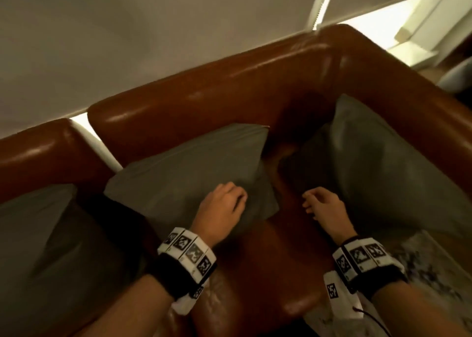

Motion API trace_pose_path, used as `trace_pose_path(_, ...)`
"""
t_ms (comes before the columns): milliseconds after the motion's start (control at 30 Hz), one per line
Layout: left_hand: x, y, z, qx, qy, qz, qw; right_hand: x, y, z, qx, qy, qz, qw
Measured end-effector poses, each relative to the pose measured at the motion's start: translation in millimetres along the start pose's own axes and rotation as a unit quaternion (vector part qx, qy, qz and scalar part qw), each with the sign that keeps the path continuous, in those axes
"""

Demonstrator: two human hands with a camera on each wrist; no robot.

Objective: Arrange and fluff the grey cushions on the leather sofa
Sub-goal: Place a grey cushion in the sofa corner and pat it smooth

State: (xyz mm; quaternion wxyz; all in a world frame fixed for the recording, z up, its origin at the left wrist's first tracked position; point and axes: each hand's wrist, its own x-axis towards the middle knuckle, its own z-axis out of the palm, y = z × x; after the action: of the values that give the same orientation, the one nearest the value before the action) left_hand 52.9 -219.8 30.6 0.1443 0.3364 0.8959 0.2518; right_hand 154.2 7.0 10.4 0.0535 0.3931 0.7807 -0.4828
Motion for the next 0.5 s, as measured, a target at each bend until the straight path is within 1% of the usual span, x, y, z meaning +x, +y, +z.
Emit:
trace_pose_path(67, 19, 24, 15, 0.026, -0.046, 0.038, 0.998, -15, 22, -17, -0.006, 0.039, 0.028, 0.999)
trace_pose_path(133, 40, 47, 30, 0.032, -0.067, 0.071, 0.995, -21, 43, -32, -0.025, 0.122, 0.027, 0.992)
trace_pose_path(233, 68, 86, 52, 0.042, -0.086, 0.123, 0.988, -22, 67, -52, -0.061, 0.26, 0.024, 0.963)
trace_pose_path(300, 82, 106, 63, 0.054, -0.096, 0.155, 0.982, -21, 76, -59, -0.075, 0.328, -0.007, 0.942)
trace_pose_path(333, 92, 116, 72, 0.061, -0.107, 0.168, 0.978, -18, 81, -65, -0.071, 0.344, -0.015, 0.936)
trace_pose_path(400, 112, 130, 88, 0.095, -0.134, 0.188, 0.968, -10, 87, -72, -0.058, 0.334, -0.014, 0.941)
trace_pose_path(433, 122, 135, 97, 0.116, -0.145, 0.196, 0.963, -3, 92, -75, -0.07, 0.32, -0.014, 0.945)
trace_pose_path(500, 145, 141, 113, 0.159, -0.164, 0.204, 0.952, 12, 98, -81, -0.138, 0.289, -0.009, 0.947)
